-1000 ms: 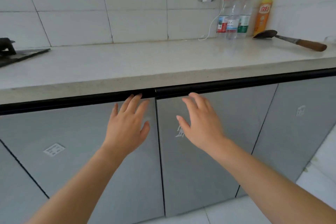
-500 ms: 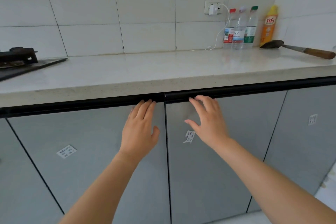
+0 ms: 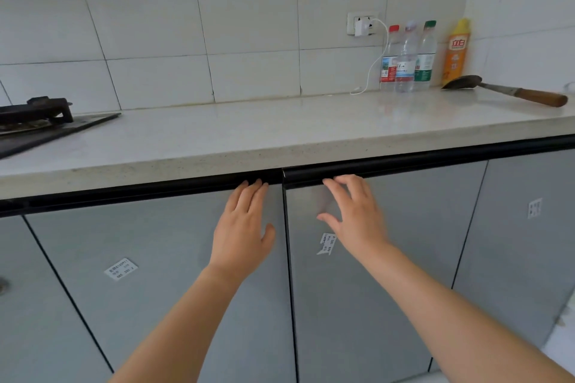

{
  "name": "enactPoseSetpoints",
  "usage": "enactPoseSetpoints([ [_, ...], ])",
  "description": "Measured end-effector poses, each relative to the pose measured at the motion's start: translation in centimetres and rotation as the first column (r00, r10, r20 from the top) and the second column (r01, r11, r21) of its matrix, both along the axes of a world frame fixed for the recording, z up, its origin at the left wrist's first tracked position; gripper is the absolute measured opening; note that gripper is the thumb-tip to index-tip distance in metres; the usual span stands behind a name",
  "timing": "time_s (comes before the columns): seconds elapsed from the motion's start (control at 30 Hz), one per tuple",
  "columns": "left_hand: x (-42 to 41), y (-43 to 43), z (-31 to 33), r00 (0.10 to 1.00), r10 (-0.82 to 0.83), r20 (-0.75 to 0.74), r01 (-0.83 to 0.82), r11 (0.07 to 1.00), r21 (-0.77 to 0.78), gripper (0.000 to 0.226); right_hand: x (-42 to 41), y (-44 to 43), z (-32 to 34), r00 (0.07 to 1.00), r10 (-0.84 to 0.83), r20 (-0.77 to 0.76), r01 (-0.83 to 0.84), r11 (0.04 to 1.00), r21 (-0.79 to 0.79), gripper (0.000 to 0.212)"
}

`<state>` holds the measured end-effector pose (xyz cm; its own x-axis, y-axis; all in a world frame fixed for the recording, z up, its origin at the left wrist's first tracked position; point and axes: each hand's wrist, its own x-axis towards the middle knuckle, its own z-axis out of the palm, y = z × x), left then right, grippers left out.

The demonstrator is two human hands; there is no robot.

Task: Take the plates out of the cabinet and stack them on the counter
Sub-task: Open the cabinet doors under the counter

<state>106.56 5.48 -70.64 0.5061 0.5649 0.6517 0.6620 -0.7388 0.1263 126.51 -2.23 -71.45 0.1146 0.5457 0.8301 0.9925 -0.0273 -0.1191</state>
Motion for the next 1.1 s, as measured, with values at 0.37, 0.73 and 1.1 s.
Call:
enactPoseSetpoints([
  [0.37, -0.8, -3.2, -2.7, 0.972, -0.196, 0.127, 0.225, 0.930, -0.292, 0.059, 0.1, -4.8, 0.2, 0.994, 0.073, 0.086, -0.077, 0.996, 0.039, 0.063],
  [0.73, -0.3, -7.0, -5.1, 0.858, -0.204, 0.472, 0.498, 0.555, -0.666, 0.026, -0.2, -7.1, -0.1, 0.995, 0.059, 0.083, -0.060, 0.998, 0.017, 0.064],
  [1.1, 0.6, -8.4, -7.0, 0.855, -0.190, 0.483, 0.509, 0.489, -0.708, 0.032, -1.1, -9.3, -0.4, 0.993, 0.062, -0.102, -0.060, 0.998, 0.023, 0.057],
])
